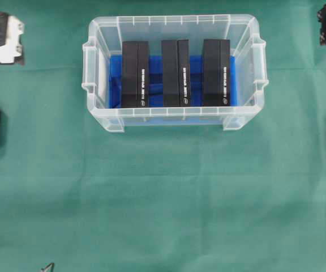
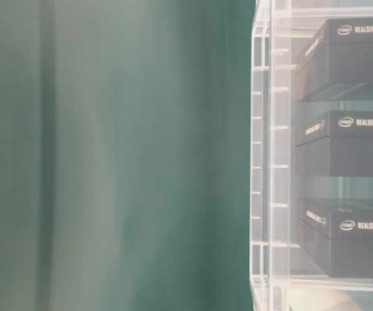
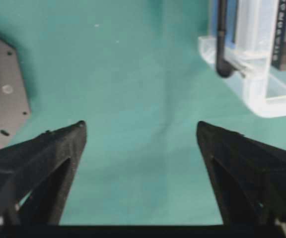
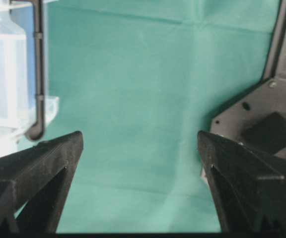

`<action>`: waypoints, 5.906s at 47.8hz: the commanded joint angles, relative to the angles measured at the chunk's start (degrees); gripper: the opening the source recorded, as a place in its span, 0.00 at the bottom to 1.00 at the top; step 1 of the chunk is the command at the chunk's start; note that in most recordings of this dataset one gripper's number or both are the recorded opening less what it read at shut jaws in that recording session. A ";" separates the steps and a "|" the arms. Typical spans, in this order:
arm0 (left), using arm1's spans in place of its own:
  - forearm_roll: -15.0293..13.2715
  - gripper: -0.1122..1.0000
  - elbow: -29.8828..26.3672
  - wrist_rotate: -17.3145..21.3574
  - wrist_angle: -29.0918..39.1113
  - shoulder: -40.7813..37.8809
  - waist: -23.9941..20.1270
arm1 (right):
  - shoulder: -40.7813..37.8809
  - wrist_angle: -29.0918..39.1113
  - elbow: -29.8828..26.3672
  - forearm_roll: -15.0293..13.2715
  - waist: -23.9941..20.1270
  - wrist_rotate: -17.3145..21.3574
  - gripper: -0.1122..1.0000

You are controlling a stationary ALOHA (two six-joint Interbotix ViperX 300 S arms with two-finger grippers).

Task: Take the box out of the case with both arms.
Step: 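Move both open grippers over the left and right black boxes, then lower both grippers down around the left and right black boxes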

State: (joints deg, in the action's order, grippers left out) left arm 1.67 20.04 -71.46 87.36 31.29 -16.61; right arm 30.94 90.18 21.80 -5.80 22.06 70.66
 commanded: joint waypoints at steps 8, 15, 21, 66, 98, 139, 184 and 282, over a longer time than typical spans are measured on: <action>-0.09 0.87 -8.61 -0.09 -0.26 -8.44 1.41 | -4.66 -2.90 -3.52 1.23 -0.26 0.18 0.95; 0.09 0.87 -13.36 0.00 -0.26 -12.66 1.67 | -9.23 -5.54 -6.68 1.32 -1.05 0.18 0.95; 0.09 0.87 -16.35 0.00 -0.26 -15.47 1.76 | -13.80 -7.56 -10.55 1.32 -2.29 0.18 0.95; 0.35 0.87 -30.23 0.26 -0.26 -29.97 4.57 | -30.23 -8.26 -28.04 1.32 -5.98 0.70 0.95; 0.79 0.87 -31.29 0.62 -2.29 -32.26 4.48 | -30.23 -8.26 -27.95 0.79 -6.59 2.02 0.95; 1.05 0.87 -31.29 1.23 -3.69 -32.70 3.87 | -30.23 -8.26 -27.51 0.53 -6.59 2.02 0.95; 1.23 0.87 -30.94 1.23 -3.69 -32.70 3.60 | -30.23 -6.77 -27.60 0.62 -6.59 1.85 0.95; 3.16 0.87 -11.78 -1.41 -23.99 -34.54 3.25 | -34.28 -22.32 -12.39 0.62 -6.94 2.46 0.95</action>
State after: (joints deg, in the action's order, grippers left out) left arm 4.66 9.05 -72.86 64.51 -3.52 -13.27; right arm -3.96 68.38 9.49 -5.10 15.29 73.04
